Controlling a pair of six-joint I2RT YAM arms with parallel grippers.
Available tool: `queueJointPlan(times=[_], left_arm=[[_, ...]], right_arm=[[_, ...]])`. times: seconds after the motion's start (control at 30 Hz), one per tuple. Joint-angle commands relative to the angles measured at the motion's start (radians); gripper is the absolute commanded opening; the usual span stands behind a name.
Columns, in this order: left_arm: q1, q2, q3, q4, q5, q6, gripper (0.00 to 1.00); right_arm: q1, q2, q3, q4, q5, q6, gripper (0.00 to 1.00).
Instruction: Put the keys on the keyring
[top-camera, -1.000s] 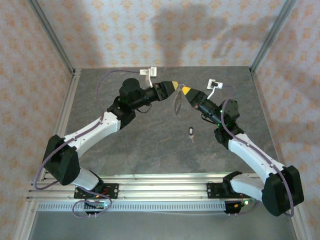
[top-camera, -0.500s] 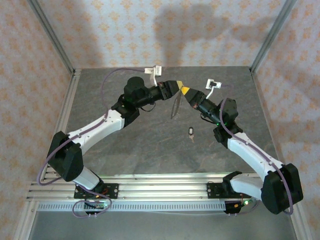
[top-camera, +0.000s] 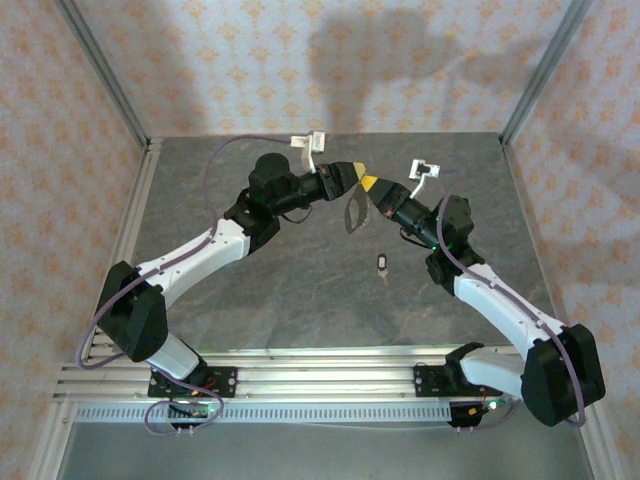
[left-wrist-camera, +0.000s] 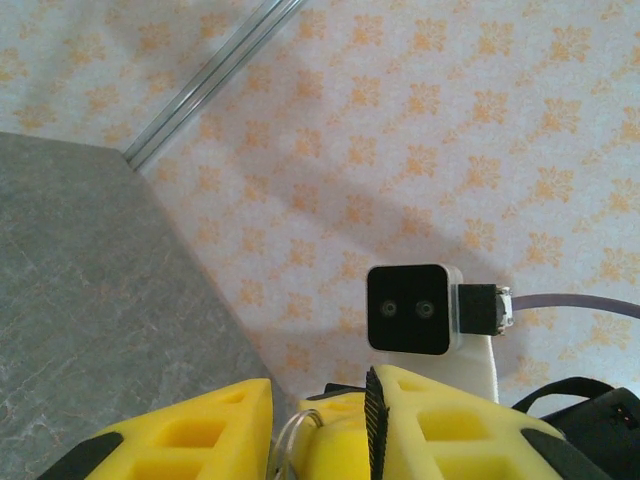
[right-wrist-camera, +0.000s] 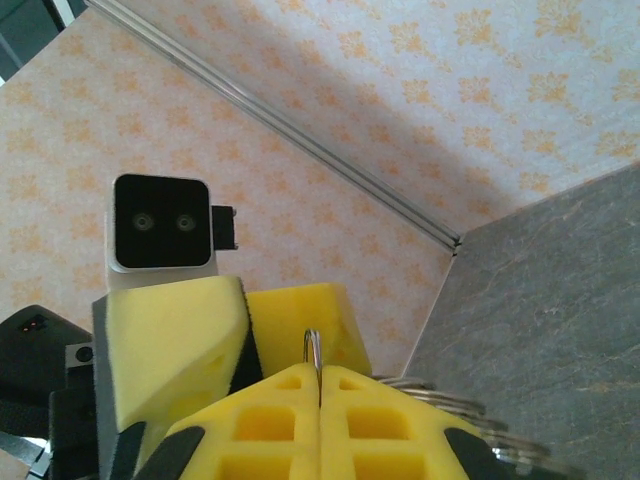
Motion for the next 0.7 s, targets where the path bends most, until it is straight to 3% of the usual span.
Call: queueJointPlan(times=[0.0, 0.53, 0.67], left_arm=[[-0.014, 0.002, 0.001, 0.045, 0.028, 0.024, 0.32], [-0.014, -0.01, -0.037, 0.014, 0.036, 0.056, 0.31], [-0.014, -0.007, -0.037, 0.02, 0.032, 0.056, 0.26]], right_arm=[[0.004, 0.0, 0.042, 0.031, 0.005, -0.017, 0.0], [-0.017, -0.005, 0.04, 0.031, 0.009, -0.006, 0.0], [-0.019, -0.004, 0.04, 0.031, 0.005, -0.004, 0.0]])
